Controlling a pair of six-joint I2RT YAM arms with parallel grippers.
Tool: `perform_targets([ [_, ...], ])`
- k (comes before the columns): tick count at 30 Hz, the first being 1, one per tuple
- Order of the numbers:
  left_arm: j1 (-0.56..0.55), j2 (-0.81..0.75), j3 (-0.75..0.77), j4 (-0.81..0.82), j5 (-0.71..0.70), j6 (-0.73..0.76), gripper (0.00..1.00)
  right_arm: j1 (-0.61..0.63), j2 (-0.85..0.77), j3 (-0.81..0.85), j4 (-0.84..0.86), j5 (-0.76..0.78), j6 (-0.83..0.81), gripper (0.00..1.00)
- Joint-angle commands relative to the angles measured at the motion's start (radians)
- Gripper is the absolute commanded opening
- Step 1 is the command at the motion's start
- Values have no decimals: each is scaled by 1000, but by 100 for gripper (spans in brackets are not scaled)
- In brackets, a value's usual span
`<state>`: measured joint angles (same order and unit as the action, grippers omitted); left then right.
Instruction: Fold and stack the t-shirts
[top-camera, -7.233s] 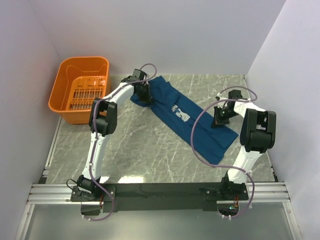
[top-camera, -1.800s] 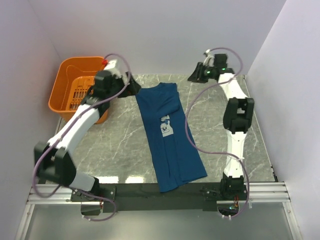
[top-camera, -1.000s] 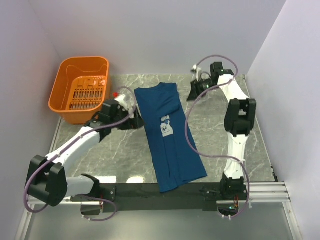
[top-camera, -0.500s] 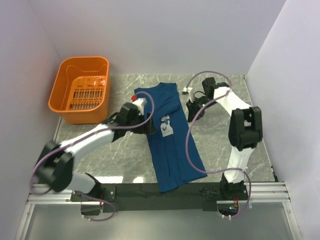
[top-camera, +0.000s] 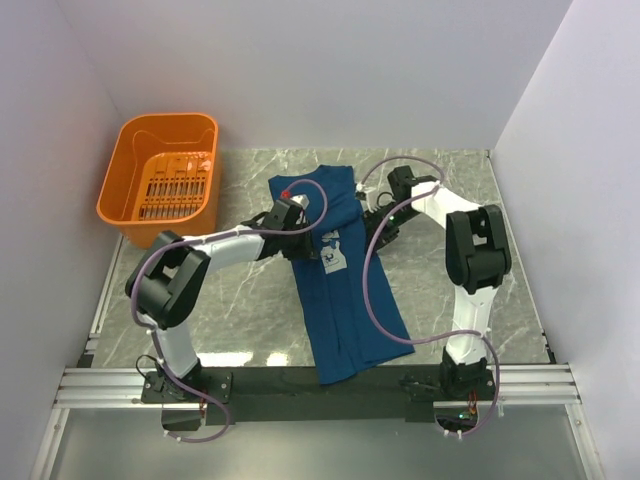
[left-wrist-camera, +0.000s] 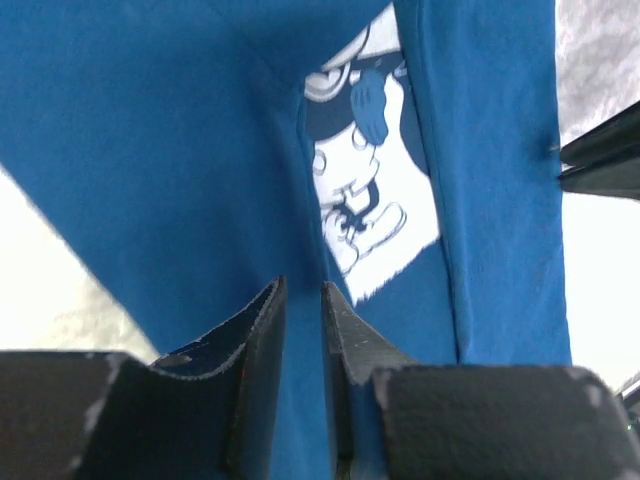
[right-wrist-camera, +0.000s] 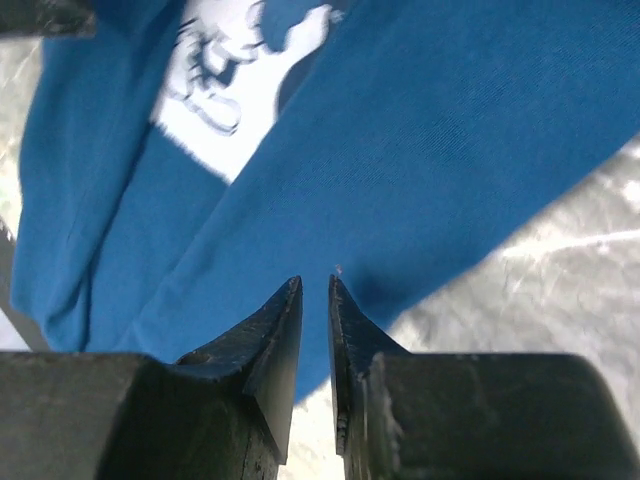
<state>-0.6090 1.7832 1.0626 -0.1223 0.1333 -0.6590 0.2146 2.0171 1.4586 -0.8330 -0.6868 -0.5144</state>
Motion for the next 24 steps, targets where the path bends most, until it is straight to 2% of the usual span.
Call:
perform_targets([
  [1, 8, 31, 72, -23, 0, -8, 26, 12, 55, 35, 64, 46, 82, 24],
  [13, 74, 146, 122, -46, 40, 2, 23, 29, 163, 146, 87, 144, 181, 22],
  [24, 158, 294, 325, -123, 81, 52, 22, 35, 273, 344, 40, 193, 234, 22],
])
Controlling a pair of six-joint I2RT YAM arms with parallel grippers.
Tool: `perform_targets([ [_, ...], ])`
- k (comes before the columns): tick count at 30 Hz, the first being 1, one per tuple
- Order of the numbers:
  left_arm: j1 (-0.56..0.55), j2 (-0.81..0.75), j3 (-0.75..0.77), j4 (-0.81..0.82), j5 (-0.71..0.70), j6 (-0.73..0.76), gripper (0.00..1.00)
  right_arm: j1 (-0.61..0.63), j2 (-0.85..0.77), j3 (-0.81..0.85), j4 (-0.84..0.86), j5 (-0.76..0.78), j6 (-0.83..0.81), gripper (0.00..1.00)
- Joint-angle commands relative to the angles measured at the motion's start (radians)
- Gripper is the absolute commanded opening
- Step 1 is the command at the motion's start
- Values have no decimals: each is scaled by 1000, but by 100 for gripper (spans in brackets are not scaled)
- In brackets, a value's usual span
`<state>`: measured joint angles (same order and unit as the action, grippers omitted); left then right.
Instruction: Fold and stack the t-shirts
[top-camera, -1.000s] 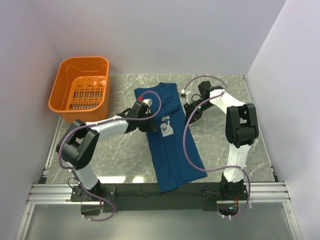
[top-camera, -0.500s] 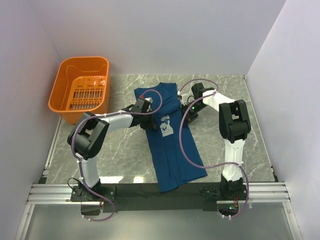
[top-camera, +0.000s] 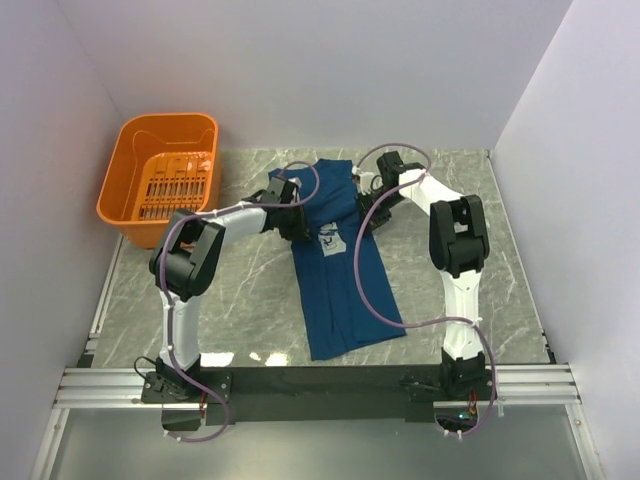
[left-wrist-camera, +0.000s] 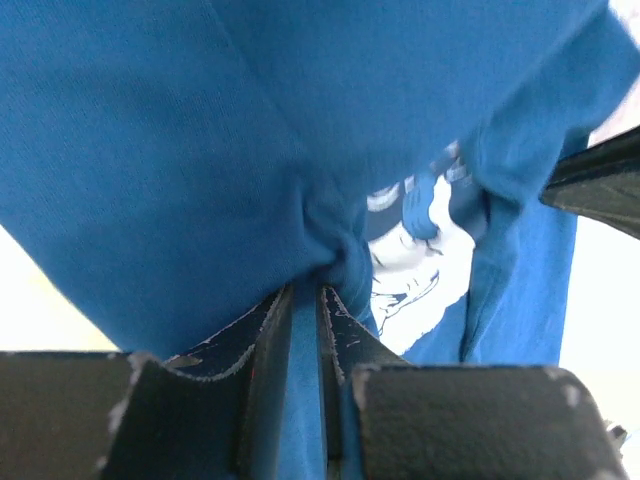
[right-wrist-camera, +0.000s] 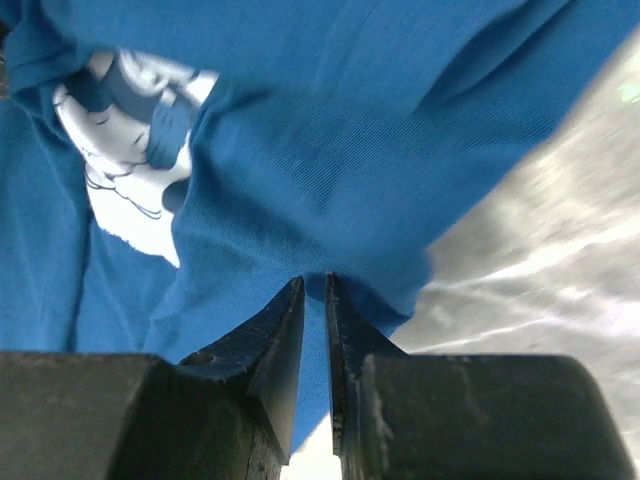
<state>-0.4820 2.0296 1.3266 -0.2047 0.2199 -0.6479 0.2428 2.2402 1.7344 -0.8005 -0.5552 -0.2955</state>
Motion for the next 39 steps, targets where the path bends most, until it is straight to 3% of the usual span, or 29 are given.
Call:
perform_targets([
  [1, 37, 58, 78, -53, -2, 42, 22, 6, 62, 112, -6, 63, 22, 22],
  [7, 71, 119, 189, -94, 32, 59, 22, 6, 157, 305, -92, 58, 32, 22],
  [11, 71, 65, 157, -50, 65, 67, 26, 6, 112, 280, -137, 11, -40, 23],
  [16, 65, -93, 56, 11, 84, 74, 45, -31, -20, 159, -156, -63, -155, 26],
  [19, 66, -210, 23, 10, 72, 86, 63, -75, -83, 155, -216, -159, -217, 28],
  [25, 108, -178, 103, -37, 65, 88, 68, -68, -111, 129, -296, -230, -337, 29],
  [29, 147, -65, 206, -62, 59, 71, 67, -65, -47, 194, -154, -175, -174, 28],
  [35, 168, 98, 371, -97, 41, 31, 66, -46, 155, 540, -33, -46, 259, 22],
  [39, 177, 155, 424, -104, 32, 2, 65, -36, 183, 505, 92, -46, 418, 22],
])
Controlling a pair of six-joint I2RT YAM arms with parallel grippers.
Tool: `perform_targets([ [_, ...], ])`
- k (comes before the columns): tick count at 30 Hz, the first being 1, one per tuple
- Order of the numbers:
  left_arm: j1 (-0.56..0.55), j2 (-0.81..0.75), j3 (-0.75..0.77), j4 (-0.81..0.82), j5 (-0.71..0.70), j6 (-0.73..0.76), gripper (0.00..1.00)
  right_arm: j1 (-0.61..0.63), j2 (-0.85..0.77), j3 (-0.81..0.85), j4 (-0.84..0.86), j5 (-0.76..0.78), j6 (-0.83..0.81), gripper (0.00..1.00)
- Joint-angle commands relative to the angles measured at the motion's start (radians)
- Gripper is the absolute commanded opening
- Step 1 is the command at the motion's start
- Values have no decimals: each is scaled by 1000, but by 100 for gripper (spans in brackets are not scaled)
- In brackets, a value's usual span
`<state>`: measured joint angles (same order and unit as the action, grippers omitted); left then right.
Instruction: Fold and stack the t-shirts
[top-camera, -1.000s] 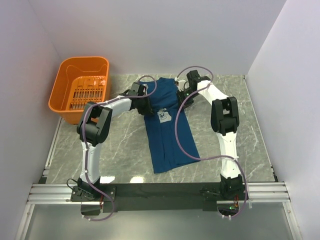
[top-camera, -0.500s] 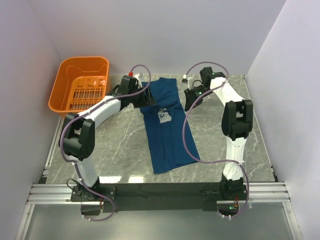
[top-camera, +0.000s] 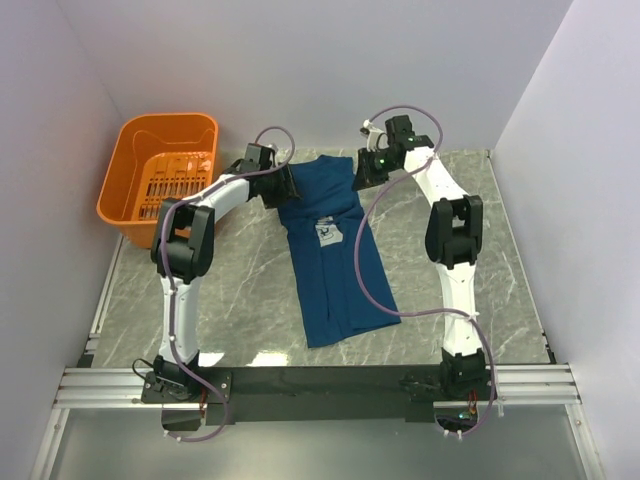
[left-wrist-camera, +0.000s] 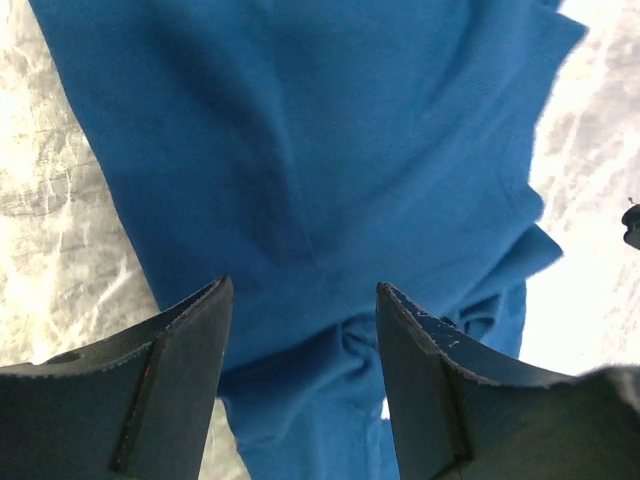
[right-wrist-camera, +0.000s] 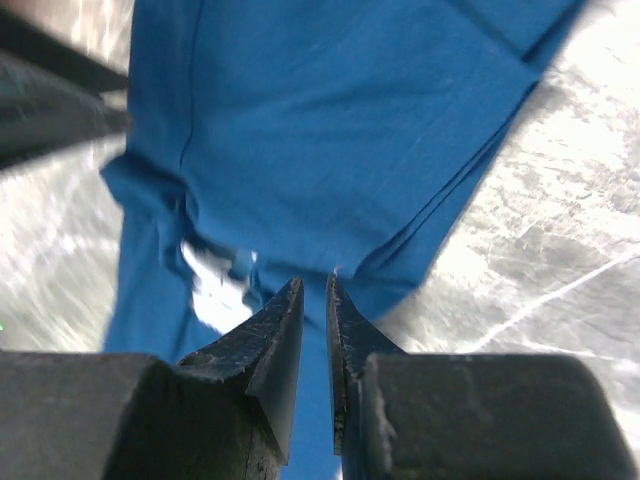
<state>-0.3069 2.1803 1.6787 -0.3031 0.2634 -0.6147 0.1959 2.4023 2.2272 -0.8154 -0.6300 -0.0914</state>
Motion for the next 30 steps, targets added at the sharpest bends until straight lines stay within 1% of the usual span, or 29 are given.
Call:
perform_targets([
  [1, 3, 15, 75, 1, -15, -40, 64, 19, 29, 14, 108, 33, 222, 22],
  [5, 12, 55, 95, 7, -19, -66, 62, 48, 76, 31, 140, 116, 306, 23],
  [8, 18, 99, 136, -17, -23, -79, 61, 56, 106, 46, 165, 131, 361, 24],
  [12, 31, 151, 183, -30, -12, -102, 58, 59, 141, 80, 186, 188, 423, 24],
  [17, 51, 220, 253, -53, 11, -155, 55, 57, 182, 112, 217, 214, 501, 23],
  [23, 68, 283, 325, -70, 31, -204, 52, 56, 224, 150, 220, 240, 570, 22],
  [30, 75, 346, 415, -74, 56, -241, 52, 48, 245, 193, 283, 257, 587, 22],
])
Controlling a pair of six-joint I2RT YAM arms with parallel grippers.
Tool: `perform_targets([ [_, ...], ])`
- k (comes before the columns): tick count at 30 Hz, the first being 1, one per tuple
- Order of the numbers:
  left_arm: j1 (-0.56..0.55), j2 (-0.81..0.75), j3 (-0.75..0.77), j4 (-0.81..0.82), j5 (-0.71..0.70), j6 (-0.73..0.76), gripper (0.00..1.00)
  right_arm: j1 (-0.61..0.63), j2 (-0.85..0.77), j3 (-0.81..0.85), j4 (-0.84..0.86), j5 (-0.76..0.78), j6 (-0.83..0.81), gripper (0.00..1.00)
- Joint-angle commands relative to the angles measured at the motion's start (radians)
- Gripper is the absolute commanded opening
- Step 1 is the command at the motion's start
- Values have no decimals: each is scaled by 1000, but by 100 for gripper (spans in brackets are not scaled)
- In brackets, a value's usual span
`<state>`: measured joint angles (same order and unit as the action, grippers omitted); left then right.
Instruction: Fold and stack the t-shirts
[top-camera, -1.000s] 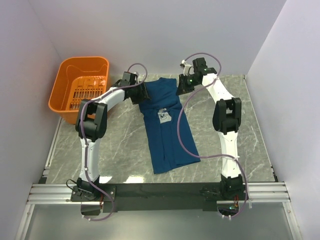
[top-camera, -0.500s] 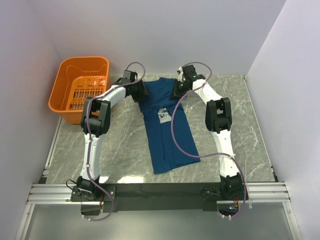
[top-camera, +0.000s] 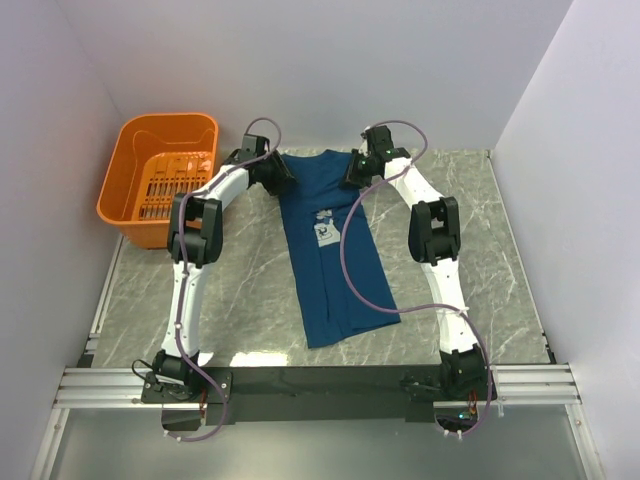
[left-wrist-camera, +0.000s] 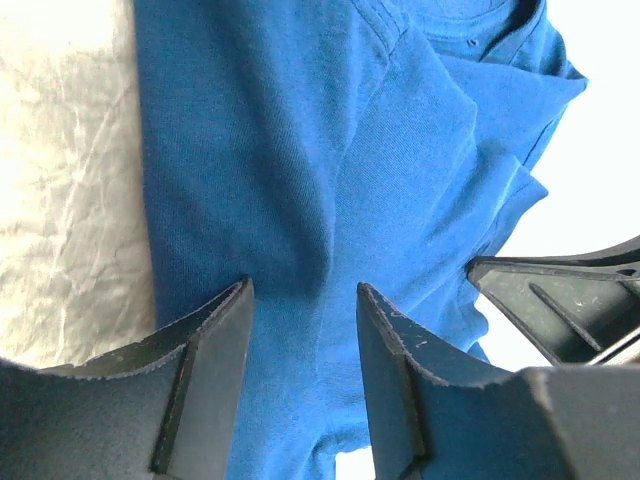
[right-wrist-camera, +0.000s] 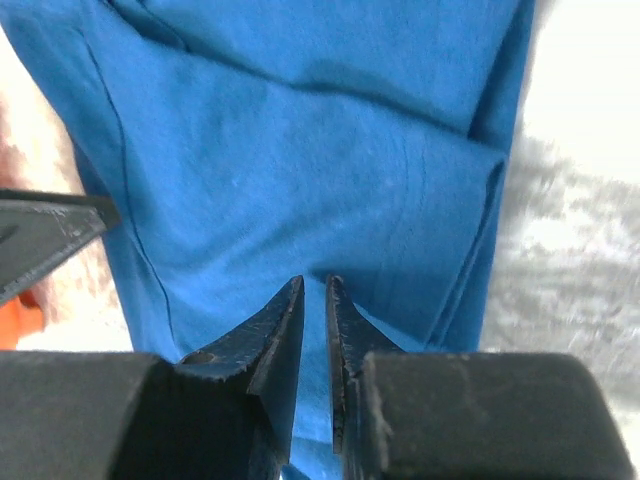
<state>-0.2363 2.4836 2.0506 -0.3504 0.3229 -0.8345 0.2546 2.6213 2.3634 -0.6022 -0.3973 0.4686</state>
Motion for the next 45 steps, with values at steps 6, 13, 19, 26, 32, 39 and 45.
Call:
perform_targets([
  [6, 9, 70, 92, -24, 10, -46, 53, -32, 5, 77, 117, 5, -8, 24],
  [13, 14, 84, 149, -13, 25, -71, 57, -70, -87, 74, 145, -110, -93, 29],
  [19, 14, -66, 74, 66, 21, -11, 72, -101, -153, -12, 122, -259, -193, 33],
  [26, 14, -308, -93, 97, 34, 104, 80, -94, -80, -36, 97, -255, -108, 27],
  [32, 14, -580, -334, 122, 9, 213, 83, -78, -26, 10, 81, -195, -85, 20],
  [39, 15, -848, -570, 82, -36, 259, 86, -74, 11, 51, 55, -58, -42, 17],
  [45, 17, -1037, -742, 71, -56, 223, 88, -68, 46, 80, 36, -3, -10, 17],
])
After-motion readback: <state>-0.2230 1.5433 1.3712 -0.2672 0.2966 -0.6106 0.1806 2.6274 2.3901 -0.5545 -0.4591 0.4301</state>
